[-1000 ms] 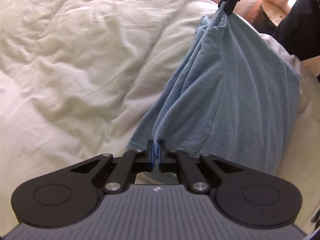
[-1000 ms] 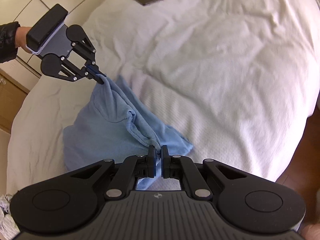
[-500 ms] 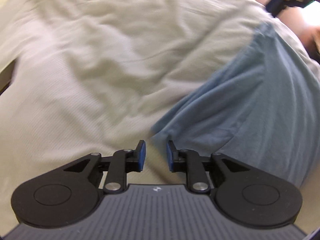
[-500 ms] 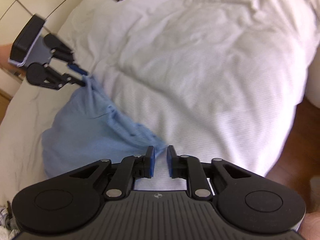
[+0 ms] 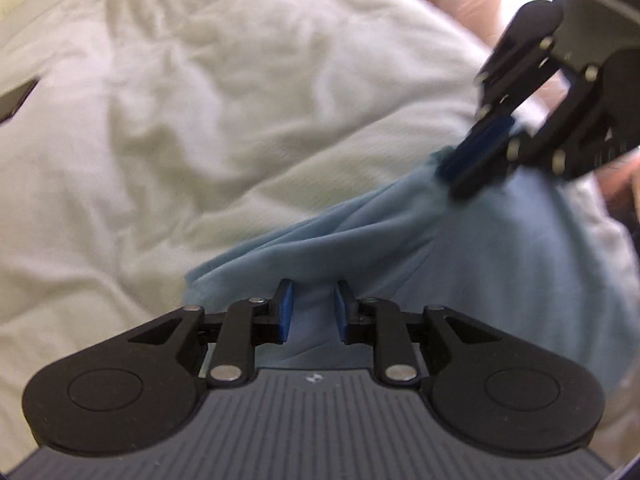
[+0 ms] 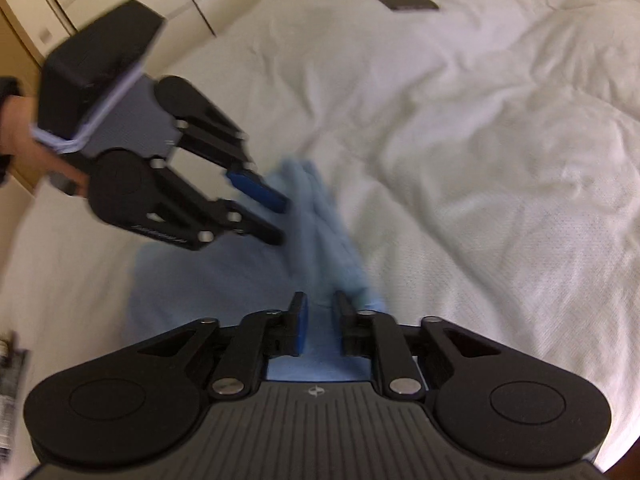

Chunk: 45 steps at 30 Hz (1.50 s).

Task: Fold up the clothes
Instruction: 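Fold the held shirt edge over toward the right gripper and release both grippers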

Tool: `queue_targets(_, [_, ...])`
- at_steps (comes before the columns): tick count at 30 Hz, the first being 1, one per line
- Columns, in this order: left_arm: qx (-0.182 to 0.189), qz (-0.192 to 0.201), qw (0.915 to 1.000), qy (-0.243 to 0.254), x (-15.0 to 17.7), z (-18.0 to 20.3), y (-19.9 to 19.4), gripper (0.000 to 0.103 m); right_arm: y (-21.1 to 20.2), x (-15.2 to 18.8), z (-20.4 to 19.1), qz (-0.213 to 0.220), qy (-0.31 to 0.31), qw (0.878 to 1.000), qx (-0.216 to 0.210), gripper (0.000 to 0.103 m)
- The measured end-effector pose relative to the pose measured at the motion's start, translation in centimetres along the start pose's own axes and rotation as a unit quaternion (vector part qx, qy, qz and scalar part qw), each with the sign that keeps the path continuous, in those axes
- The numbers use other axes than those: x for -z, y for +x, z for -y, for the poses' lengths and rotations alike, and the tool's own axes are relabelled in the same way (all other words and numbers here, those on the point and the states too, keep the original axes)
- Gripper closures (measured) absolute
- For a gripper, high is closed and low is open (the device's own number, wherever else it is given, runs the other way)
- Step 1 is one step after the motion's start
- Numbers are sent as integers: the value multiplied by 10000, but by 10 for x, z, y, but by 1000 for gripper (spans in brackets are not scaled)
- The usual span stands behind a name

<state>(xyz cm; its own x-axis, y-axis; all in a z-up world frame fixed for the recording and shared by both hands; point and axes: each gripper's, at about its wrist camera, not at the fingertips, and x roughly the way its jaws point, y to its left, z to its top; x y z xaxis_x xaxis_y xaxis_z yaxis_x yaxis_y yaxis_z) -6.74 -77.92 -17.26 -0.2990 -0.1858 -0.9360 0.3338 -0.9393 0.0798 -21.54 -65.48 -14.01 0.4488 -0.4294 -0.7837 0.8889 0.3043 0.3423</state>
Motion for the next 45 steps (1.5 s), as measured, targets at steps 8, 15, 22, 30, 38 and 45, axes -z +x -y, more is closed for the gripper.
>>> queue_targets(8, [-592,193,9961,-628,9,-10,-30,84,-20,14,34,16,356,9981,508,91])
queue_targets(15, [28,455,9989,-113,-24,36,-16,83,-28,12,-9,136,-282,9994,119,92])
queue_targets(22, [-782,134,9917,-1007,-6,-16,13,82,-4,31,1,-255,-408,9986,218,99])
queue_targets(30, [-1062,460,9854,-1249,7,-3,-37,84,-33,24,-12,-30,-644,9978,151,90])
queue_targets(38, [-1098,476,9823,-1443,20,1,-19,81,9,7,-12,-102,-885,9959,152,95])
queue_targets(45, [-1246,408,9803,-1480,42,9,-13,78,-1,22,19,-234,-858,9956,302,103])
